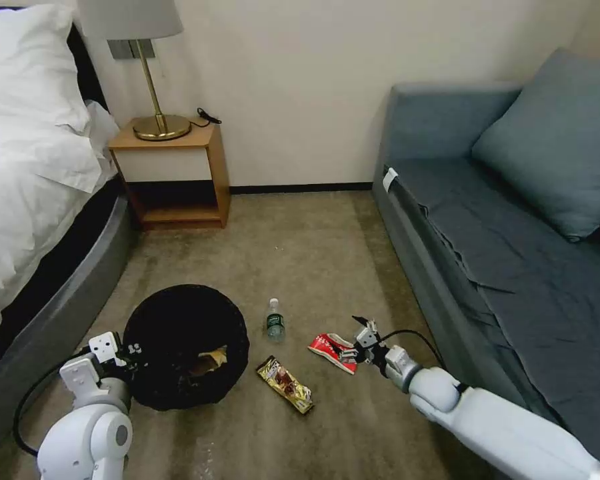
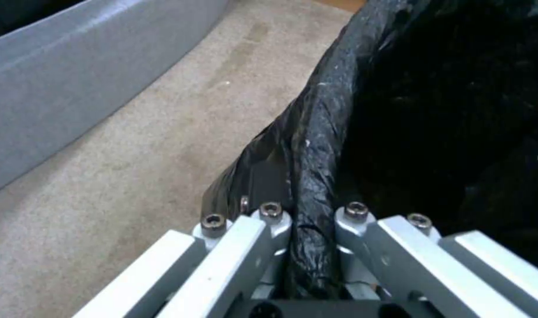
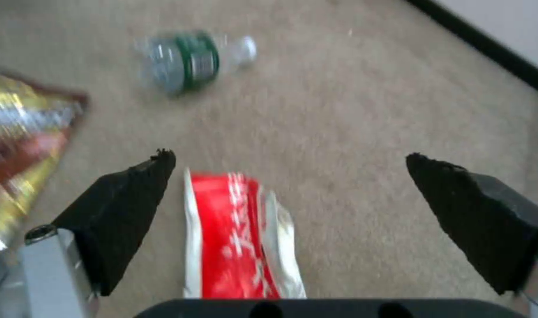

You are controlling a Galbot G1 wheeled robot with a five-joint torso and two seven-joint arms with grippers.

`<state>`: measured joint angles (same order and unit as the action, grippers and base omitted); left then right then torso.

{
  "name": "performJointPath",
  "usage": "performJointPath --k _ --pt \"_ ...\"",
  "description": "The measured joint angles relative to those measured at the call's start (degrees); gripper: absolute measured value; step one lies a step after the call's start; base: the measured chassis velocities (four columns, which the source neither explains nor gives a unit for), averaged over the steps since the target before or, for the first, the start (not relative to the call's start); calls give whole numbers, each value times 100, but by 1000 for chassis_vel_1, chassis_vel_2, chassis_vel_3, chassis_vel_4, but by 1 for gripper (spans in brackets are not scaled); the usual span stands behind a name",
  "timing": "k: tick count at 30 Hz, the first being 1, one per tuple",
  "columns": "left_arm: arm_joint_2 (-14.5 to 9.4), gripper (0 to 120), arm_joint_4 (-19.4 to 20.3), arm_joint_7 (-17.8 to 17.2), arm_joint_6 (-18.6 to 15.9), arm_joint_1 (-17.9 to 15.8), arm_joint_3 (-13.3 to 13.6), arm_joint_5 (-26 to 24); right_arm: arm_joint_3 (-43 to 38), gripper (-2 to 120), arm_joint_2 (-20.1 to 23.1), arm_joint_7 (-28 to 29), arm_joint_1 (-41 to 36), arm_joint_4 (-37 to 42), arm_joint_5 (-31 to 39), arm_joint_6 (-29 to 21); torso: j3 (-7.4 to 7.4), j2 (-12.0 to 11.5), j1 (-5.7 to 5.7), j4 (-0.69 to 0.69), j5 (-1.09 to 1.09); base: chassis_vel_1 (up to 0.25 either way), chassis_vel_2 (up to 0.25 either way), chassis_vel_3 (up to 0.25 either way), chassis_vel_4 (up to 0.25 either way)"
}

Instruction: Pick up the trash bin, then pick up the garbage on the floor and place it into the trash bin.

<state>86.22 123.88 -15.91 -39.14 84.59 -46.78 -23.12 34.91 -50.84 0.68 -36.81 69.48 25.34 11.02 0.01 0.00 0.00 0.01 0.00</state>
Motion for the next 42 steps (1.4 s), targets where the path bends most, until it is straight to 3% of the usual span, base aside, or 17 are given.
performJointPath --k 7,19,27,29,42 --pt "4 3 1 7 14 46 -30 10 435 100 -421 -249 321 -1381 -225 413 0 0 0 -1 1 0 0 0 0" --pt "9 3 -68 23 44 28 -25 70 493 99 -907 -449 413 -2292 -353 682 0 0 0 -2 -1 0 0 0 0" --pt "18 3 -93 42 71 29 9 146 532 67 -1204 -474 395 -2502 -343 690 -1 0 0 -1 0 0 0 0 0" --pt "18 3 -94 44 75 32 11 153 534 64 -1224 -476 396 -2519 -333 686 0 0 0 -1 0 0 0 0 0" --pt "23 3 -72 55 119 85 28 180 484 13 -1348 -500 384 -2716 -353 639 -1 0 0 -1 0 0 0 0 0"
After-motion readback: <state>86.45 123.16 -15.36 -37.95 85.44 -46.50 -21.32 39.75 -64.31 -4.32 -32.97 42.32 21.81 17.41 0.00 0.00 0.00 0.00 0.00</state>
